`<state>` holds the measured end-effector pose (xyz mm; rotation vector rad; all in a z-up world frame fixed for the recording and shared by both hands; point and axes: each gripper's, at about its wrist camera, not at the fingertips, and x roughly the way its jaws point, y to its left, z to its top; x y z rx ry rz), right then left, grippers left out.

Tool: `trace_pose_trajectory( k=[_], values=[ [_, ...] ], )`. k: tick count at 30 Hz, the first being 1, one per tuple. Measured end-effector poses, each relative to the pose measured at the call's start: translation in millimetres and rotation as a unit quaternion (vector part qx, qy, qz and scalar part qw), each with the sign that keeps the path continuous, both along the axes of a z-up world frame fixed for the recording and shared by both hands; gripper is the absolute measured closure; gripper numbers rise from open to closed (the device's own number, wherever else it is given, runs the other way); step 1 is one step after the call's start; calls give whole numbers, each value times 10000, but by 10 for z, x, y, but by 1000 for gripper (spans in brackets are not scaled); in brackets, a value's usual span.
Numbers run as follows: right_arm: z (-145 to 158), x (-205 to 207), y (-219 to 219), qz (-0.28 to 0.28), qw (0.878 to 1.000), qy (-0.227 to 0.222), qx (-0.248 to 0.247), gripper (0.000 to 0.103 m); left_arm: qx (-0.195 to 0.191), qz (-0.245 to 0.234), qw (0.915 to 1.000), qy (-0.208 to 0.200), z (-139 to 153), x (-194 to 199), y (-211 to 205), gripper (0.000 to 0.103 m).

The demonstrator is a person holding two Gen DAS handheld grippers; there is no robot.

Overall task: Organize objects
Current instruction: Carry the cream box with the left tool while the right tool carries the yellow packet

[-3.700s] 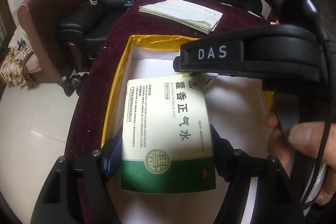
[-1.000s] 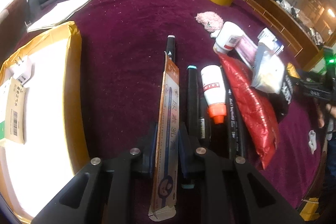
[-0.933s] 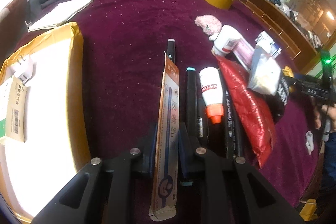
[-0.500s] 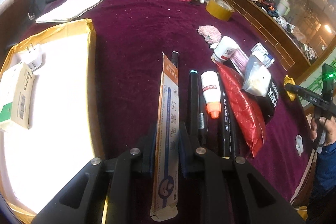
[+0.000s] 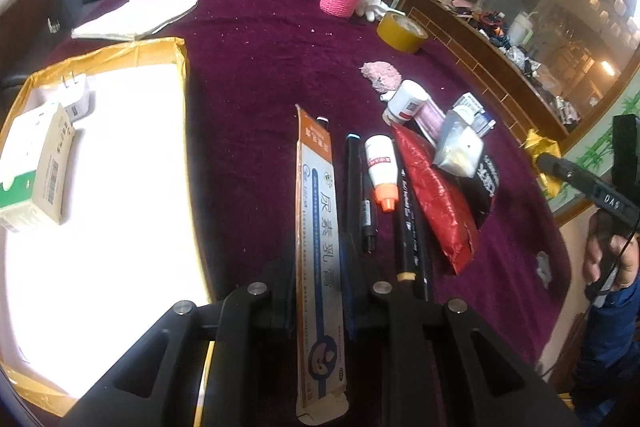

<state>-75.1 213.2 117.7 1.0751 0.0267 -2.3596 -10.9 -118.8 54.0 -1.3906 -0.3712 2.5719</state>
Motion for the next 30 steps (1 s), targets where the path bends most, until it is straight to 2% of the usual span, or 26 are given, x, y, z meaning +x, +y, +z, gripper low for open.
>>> trace_pose_trajectory(
  k=[6,9,14,18,25,30],
  values=[
    [-39,171,-431,478,9987,-132,-140,42,68,87,9999,65,5,160,-107,88],
    [-61,238,-670,708,9971,-203,-167,42,159,190,9994,227,93,297,-222,88],
    [-12,336,-1133,1155,9929,-196,-182,42,299,465,9972,508,280,564,-588,87],
    [15,345,-1567,1501,9882,-244,-193,42,331,922,9932,621,339,765,-1005,87],
    [39,326,-2476,2001,9791,-329,-140,42,558,1604,9836,603,233,963,-1637,87],
    [-94,189,-3139,2130,9756,-526,-68,42,721,1931,9774,469,54,974,-1959,87]
  ],
)
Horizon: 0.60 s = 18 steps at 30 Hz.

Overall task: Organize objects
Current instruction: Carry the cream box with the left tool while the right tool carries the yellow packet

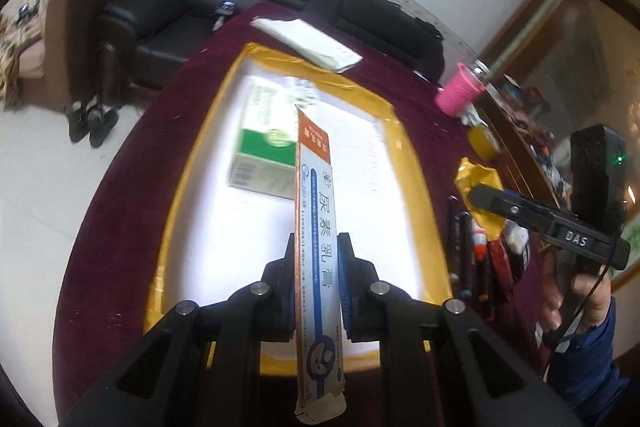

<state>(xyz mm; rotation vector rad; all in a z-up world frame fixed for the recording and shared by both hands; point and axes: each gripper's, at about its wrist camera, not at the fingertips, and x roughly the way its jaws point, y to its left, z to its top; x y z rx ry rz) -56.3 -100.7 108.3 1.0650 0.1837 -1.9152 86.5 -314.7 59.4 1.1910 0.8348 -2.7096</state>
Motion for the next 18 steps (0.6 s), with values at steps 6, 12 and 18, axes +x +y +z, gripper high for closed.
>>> trace_pose_trajectory(
  k=[6,12,18],
  values=[
    [-275,-32,-529,135,9994,-13,318,42,144,178,9996,-141,-169,-50,-253,87],
    [-461,147,-739,443,9976,-3,532,42,177,290,9993,-181,-246,-102,-352,88],
    [-583,553,-891,935,9922,166,808,42,97,395,9990,-197,-266,-97,-388,88]
  ],
)
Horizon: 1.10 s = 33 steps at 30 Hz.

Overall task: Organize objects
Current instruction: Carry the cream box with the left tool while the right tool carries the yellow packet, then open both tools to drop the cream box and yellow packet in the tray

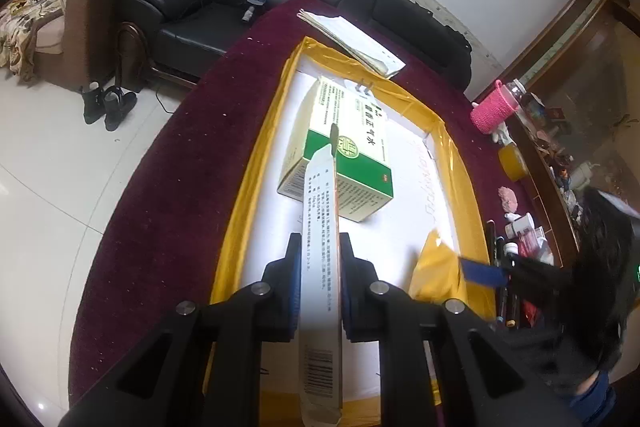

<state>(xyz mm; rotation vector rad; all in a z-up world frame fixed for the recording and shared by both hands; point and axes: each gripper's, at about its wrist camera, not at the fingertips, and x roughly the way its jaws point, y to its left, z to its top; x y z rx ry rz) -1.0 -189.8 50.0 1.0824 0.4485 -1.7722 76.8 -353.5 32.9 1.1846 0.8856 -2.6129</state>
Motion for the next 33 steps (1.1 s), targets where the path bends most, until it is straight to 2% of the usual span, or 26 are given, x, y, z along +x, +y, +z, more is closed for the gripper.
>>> trace_pose_trajectory(
  k=[4,7,11,13,16,21,28,30,33],
  values=[
    [-13,201,-127,217,9994,270,84,42,12,-45,10000,-29,4,-9,-18,87],
    [-54,245,-211,231,9991,335,146,42,-174,-82,9998,-32,46,7,24,83],
    [-123,329,-311,281,9978,537,264,42,-235,-91,9997,-20,93,57,24,82],
    [-136,360,-338,293,9975,575,302,42,-257,-94,9996,20,132,107,6,75],
    [-142,382,-392,303,9976,548,309,42,-358,-56,9993,90,206,191,-2,67],
    [-171,464,-499,288,9973,558,385,41,-448,-14,9987,241,320,338,-1,64],
    [-167,543,-512,410,9963,519,547,35,-469,51,9984,308,379,429,-27,62],
    [-139,517,-464,335,9970,504,483,30,-484,43,9983,307,388,437,-7,61],
    [-75,504,-375,299,9979,462,342,28,-503,37,9983,304,404,452,6,60]
  ],
)
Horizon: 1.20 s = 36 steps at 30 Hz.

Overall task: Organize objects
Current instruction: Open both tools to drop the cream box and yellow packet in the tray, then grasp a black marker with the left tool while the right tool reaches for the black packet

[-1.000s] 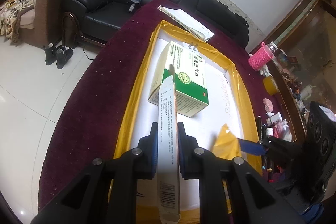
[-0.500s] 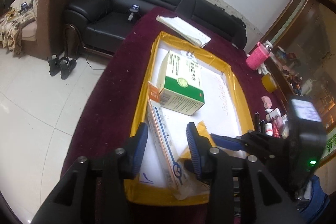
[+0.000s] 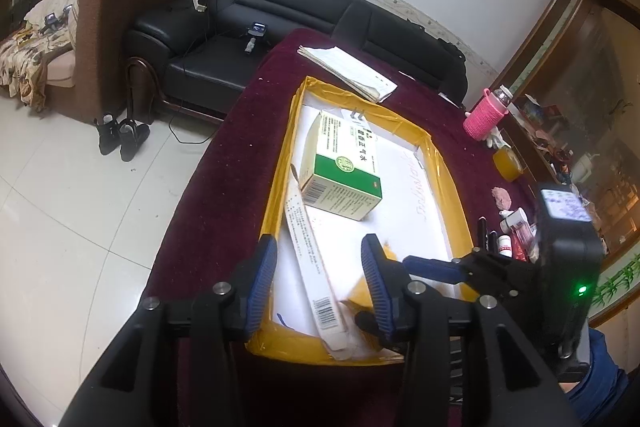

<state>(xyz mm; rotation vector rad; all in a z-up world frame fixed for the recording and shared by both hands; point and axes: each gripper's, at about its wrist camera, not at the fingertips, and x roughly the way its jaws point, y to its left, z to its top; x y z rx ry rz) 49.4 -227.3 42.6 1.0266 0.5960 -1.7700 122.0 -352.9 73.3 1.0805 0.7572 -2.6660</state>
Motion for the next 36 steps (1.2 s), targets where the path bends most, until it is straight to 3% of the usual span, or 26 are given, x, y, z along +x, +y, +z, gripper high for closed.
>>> trace_pose_trajectory(
  k=[8,15,21,25,28,33,36],
  values=[
    [235,-16,338,-138,9986,-147,-479,28,-134,-108,9998,-22,85,-9,206,54],
    [485,-245,1105,-673,9892,-467,-1219,27,-293,-563,9979,-147,88,-208,621,54],
    [650,-640,2072,-1650,9684,-319,-1844,27,-449,-1188,9915,-294,101,-557,1188,54],
    [675,-871,2687,-2396,9474,-143,-2117,27,-674,-1711,9818,-464,63,-927,1715,54],
    [612,-992,3101,-2770,9328,-314,-2284,27,-767,-2033,9736,-694,-45,-1230,2078,54],
    [551,-1035,3611,-3103,9186,-367,-2418,26,-907,-2294,9636,-1026,-261,-1604,2442,54],
    [500,-1033,3905,-3268,9110,-413,-2482,25,-928,-2221,9627,-1234,-383,-1778,2500,54]
  ],
)
